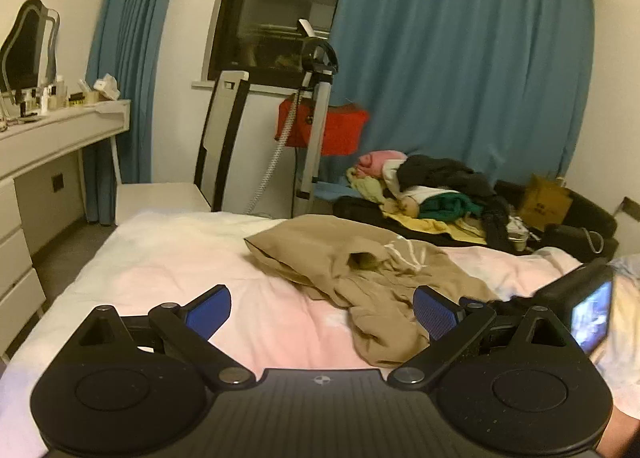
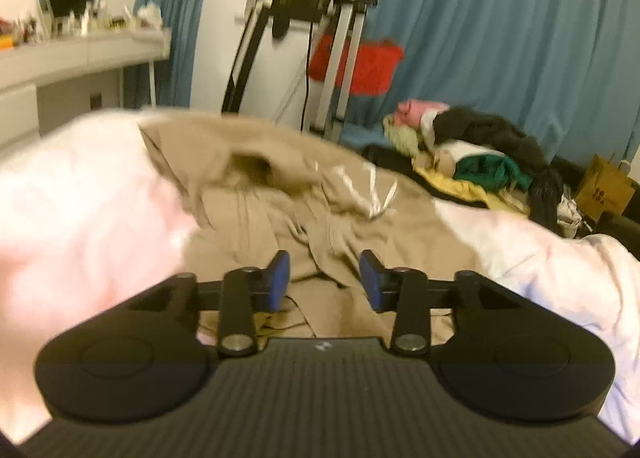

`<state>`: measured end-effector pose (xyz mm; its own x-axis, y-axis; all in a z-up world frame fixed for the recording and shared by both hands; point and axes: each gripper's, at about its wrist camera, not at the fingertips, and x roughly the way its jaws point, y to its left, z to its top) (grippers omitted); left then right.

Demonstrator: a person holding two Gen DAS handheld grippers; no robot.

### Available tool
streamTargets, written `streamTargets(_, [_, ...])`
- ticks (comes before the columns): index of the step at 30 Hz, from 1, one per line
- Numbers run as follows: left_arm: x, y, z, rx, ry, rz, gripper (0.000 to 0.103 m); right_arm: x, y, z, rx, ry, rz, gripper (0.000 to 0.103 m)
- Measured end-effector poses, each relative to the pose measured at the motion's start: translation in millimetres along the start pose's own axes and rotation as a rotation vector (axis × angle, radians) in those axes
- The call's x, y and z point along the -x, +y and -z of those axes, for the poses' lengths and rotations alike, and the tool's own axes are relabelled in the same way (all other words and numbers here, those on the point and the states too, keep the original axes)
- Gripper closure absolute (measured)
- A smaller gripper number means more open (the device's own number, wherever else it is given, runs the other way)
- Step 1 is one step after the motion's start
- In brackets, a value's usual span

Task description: Fold clothes

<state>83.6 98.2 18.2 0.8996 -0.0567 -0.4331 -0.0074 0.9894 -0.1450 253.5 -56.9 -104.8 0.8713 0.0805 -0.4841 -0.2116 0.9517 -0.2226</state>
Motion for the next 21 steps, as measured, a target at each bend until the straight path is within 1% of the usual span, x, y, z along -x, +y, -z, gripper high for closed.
streamTargets(3, [-27, 10, 2, 0.068, 0.032, 0.014, 0.004, -35, -6, 9, 0.0, 0.018, 0.044, 0.063])
streamTargets(6, [-57, 19, 6, 0.154, 0.075, 0.046, 0.004, -63, -9, 16, 0.005, 0.027, 0.031, 0.062])
streamTargets(8, [-76, 21, 9, 0.166, 0.097, 0.07, 0.004, -72, -7, 17, 0.015, 0.033, 0.017, 0.06])
streamTargets(10, [-93, 22, 14, 0.154, 0.123, 0.063, 0.004, -78, -6, 17, 0.034, 0.032, 0.005, 0.06])
streamTargets(11, [-101, 23, 17, 0.153, 0.138, 0.064, 0.004, -76, -8, 15, 0.044, 0.019, -0.004, 0.063])
streamTargets(12, [-109, 23, 20, 0.153, 0.153, 0.067, 0.004, -73, -11, 12, 0.047, 0.002, -0.015, 0.073])
streamTargets(13, [-116, 24, 24, 0.16, 0.17, 0.068, 0.004, -68, -15, 10, 0.04, -0.015, -0.023, 0.087])
streamTargets(16, [-130, 24, 31, 0.207, 0.207, 0.093, 0.005, -38, -32, -2, -0.05, -0.103, -0.089, 0.091])
streamTargets(18, [-132, 20, 33, 0.207, 0.192, 0.093, 0.005, -8, -43, -9, -0.106, -0.178, -0.127, 0.092])
streamTargets(21, [-129, 8, 34, 0.168, 0.163, 0.077, 0.005, 43, -59, -19, -0.171, -0.286, -0.176, 0.093])
